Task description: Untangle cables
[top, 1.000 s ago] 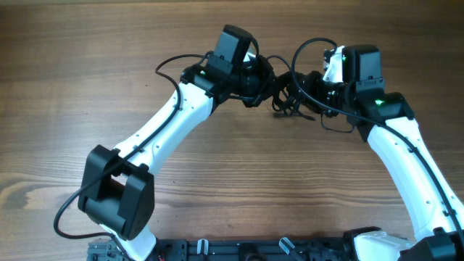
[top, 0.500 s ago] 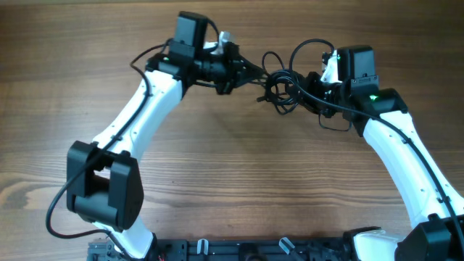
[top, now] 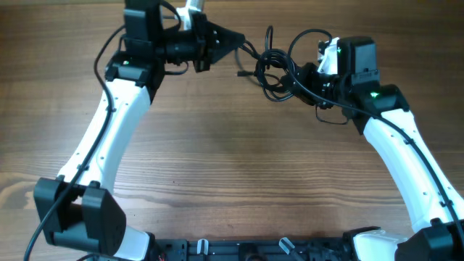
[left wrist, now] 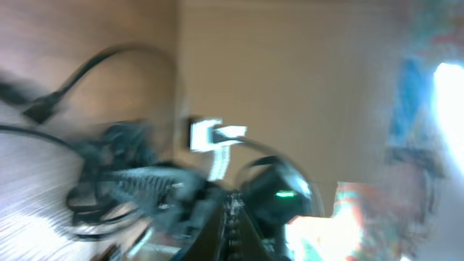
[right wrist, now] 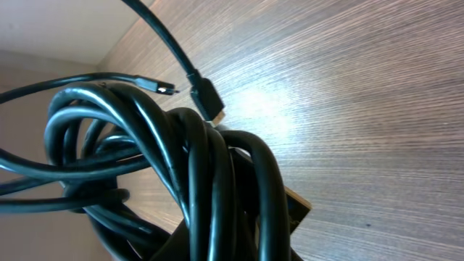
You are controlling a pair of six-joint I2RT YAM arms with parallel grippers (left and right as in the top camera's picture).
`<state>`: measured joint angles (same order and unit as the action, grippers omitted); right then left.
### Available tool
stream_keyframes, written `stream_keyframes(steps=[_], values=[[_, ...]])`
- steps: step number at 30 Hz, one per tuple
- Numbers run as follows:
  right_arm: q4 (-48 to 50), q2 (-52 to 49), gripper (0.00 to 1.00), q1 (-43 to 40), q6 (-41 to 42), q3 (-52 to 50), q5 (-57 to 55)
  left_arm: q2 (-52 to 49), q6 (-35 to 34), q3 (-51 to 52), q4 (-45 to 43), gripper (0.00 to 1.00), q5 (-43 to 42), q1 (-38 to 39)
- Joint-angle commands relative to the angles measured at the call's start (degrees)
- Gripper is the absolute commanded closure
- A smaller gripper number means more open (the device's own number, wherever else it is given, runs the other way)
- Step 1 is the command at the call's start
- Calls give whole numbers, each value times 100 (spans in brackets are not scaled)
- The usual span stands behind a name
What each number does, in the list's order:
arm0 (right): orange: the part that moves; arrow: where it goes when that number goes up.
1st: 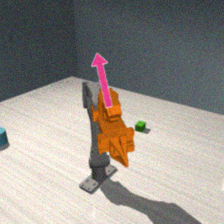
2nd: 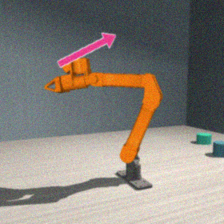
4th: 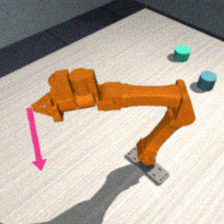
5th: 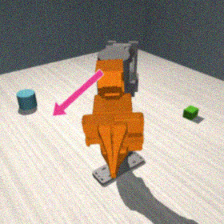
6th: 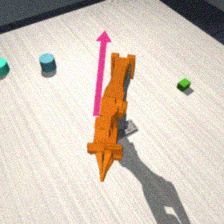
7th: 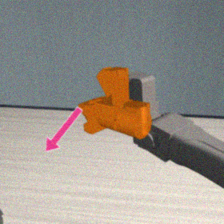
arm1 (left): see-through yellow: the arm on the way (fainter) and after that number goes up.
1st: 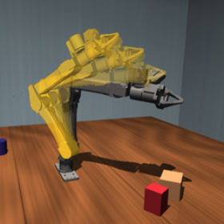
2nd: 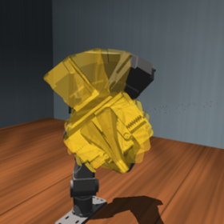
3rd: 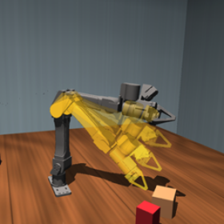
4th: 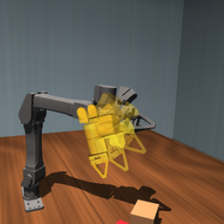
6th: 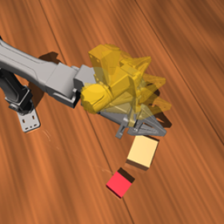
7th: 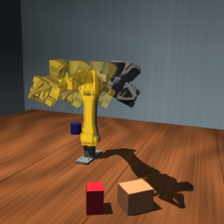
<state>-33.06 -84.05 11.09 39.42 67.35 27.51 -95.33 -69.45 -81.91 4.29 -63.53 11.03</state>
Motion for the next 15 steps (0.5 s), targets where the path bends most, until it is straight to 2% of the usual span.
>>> stream_keyframes(steps=[1, 2, 4, 6, 7, 8, 9, 10, 12, 13, 14, 15], values=[[-280, -282, 83, -98, -42, -323, -717, 695, -1499, -254, -699, 96, -162, -487], [-278, -286, 83, -98, -39, -323, -717, 695, -2037, -254, -994, 96, -157, -553], [-280, -286, 83, -98, -44, -323, -715, 695, -2225, -254, -1287, 96, -133, -647], [-278, -286, 83, -98, -39, -323, -715, 695, -1864, -254, -1414, 96, -160, -702], [-278, -286, 83, -98, -39, -323, -693, 695, -1399, -254, -1388, 96, -162, -702], [-278, -286, 83, -98, -39, -323, -693, 695, -625, -254, -1082, 92, -160, -662], [-278, -286, 83, -98, -39, -323, -693, 693, 426, -254, -343, 91, -98, -586], [-278, -286, 83, -98, -42, -323, -693, 686, 929, -254, 188, 91, 52, -520], [-278, -286, 83, -98, -42, -323, -693, 678, 1921, -251, 1755, 89, 922, -260], [-278, -286, 83, -98, -39, -323, -693, 654, 2350, -251, 2570, 88, 1703, -11], [-278, -284, 83, -98, -39, -323, -693, 610, 2649, -251, 3139, 83, 2439, 337], [-278, -286, 83, -98, -39, -323, -693, 546, 2728, -251, 3438, 69, 3010, 767]])
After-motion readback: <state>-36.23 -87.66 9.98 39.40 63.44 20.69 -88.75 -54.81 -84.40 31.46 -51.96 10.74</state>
